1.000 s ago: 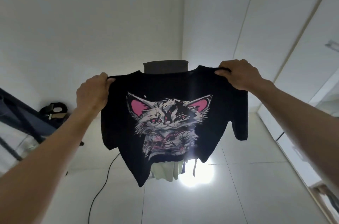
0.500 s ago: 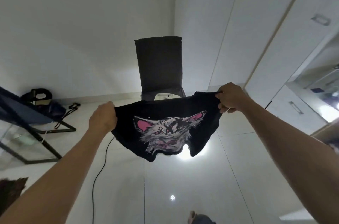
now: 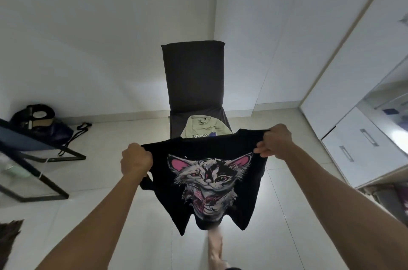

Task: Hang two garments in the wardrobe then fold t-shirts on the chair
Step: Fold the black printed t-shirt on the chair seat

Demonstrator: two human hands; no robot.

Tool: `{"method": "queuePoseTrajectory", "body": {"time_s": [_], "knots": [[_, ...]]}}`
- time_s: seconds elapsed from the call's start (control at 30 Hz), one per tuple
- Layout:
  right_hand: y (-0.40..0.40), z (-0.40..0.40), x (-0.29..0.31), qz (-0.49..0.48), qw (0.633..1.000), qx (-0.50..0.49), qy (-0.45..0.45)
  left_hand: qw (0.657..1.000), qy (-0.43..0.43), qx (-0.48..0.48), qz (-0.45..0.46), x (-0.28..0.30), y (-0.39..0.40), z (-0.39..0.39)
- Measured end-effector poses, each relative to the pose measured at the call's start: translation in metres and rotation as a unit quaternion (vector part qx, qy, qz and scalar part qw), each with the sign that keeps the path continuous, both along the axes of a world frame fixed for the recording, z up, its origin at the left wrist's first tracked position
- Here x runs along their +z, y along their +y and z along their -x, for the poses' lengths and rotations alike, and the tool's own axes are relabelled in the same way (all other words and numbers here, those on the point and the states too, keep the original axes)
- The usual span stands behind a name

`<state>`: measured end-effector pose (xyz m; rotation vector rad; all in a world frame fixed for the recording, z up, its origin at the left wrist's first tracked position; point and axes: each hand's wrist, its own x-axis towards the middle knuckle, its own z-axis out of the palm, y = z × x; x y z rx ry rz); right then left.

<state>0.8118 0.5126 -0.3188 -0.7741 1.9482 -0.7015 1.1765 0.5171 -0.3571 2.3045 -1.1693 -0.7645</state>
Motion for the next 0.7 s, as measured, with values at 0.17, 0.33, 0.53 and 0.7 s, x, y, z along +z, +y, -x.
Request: {"method": "queuePoseTrajectory", "body": {"time_s": [0.17, 0.33, 0.53, 0.7], "knots": [[-0.062, 0.002, -0.043, 0.013, 0.995, -0.074, -0.067, 1.0, 0.002, 0.009, -0.022, -0.037, -0.061, 0.015], [-0.163, 0.008, -0.101, 0.016, 0.988, -0.135, -0.079, 0.998, -0.035, 0.019, -0.039, -0.099, -0.159, 0.03], [-0.301, 0.022, -0.217, -0.01, 0.983, -0.152, -0.104, 0.997, -0.061, 0.012, -0.054, -0.2, -0.284, 0.049], [-0.388, 0.02, -0.31, -0.011, 0.988, -0.144, -0.054, 0.993, -0.084, 0.021, -0.076, -0.278, -0.363, 0.049]]}}
